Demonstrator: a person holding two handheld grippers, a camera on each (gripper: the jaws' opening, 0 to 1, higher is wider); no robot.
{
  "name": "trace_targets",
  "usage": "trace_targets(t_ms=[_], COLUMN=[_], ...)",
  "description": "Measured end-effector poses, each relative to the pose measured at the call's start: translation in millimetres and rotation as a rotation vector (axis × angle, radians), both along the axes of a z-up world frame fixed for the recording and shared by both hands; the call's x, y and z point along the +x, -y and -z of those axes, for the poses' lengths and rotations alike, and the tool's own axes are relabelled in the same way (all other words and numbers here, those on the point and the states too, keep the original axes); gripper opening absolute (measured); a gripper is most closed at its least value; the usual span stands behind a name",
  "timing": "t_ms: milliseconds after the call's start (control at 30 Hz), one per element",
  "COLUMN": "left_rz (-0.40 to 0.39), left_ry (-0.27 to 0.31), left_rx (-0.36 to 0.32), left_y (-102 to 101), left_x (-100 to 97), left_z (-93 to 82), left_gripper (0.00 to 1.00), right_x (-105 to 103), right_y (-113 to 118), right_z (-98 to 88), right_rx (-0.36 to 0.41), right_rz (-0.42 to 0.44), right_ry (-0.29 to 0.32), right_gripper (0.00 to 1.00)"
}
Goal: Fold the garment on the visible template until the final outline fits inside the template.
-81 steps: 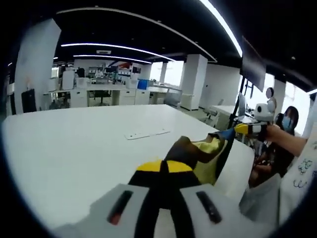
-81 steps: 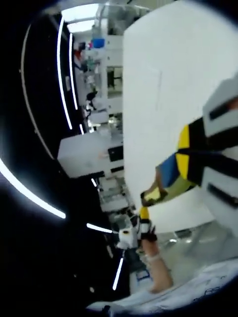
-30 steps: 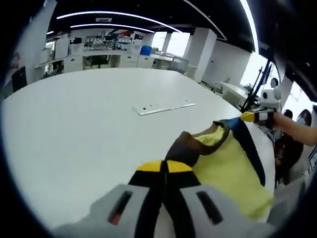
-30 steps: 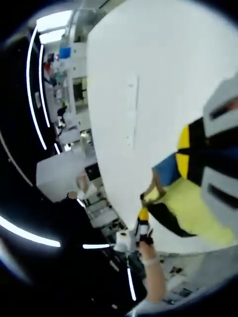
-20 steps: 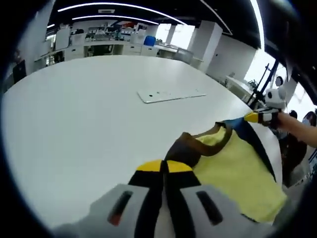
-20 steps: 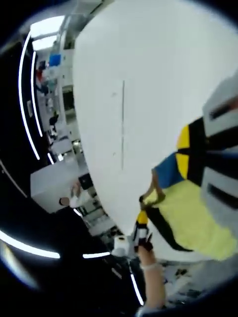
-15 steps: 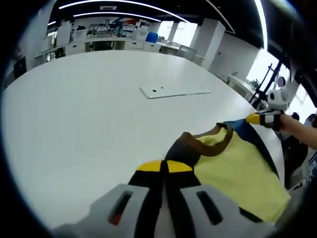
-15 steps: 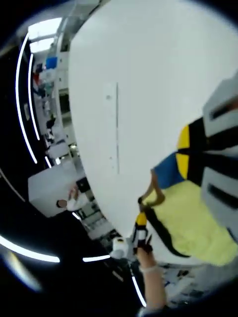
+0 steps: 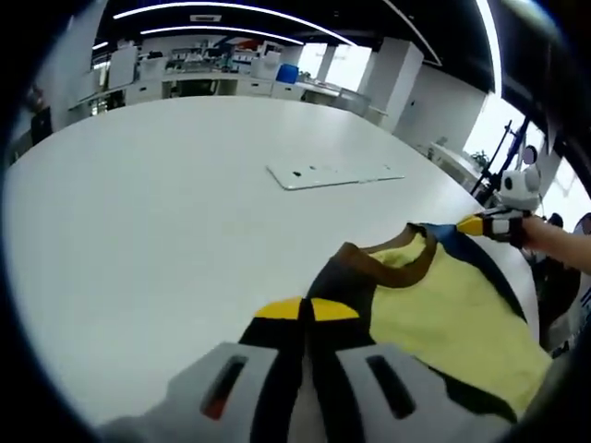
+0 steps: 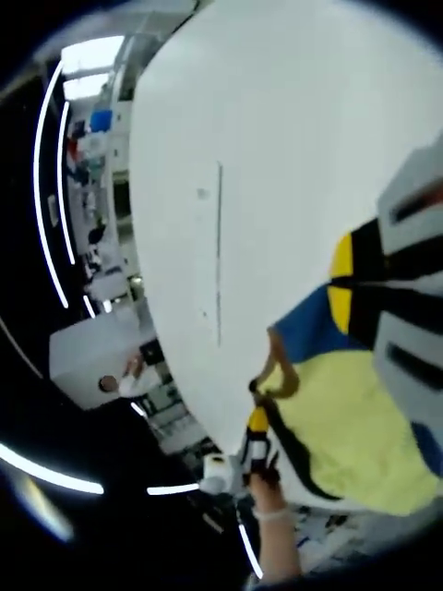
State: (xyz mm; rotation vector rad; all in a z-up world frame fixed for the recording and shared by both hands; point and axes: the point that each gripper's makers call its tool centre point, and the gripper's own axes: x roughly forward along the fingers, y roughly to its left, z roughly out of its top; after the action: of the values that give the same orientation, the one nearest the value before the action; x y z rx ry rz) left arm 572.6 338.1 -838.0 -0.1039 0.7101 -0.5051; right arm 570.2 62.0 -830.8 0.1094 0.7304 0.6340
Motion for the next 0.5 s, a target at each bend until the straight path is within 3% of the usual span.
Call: trace_targets(t_ms=[367,500], left_rz=[-0.009,0.004], left_ry=[0.016,0.046], left_rx=[-0.012,0.0], left_y=[1.0,0.7], left_x=[5.5,5.4], left_z=[2.4,-2.6], left_gripper=[0.02,0.25], right_x=[-0.3,-5.1], right_y=[0.5,2.8], right_z=[6.4,2.7], right_rx=[-0.04,-0.057], right_rz=[-0.059,-0.081], right_ry=[0.004,0.007], right_gripper=[0.0,0.18])
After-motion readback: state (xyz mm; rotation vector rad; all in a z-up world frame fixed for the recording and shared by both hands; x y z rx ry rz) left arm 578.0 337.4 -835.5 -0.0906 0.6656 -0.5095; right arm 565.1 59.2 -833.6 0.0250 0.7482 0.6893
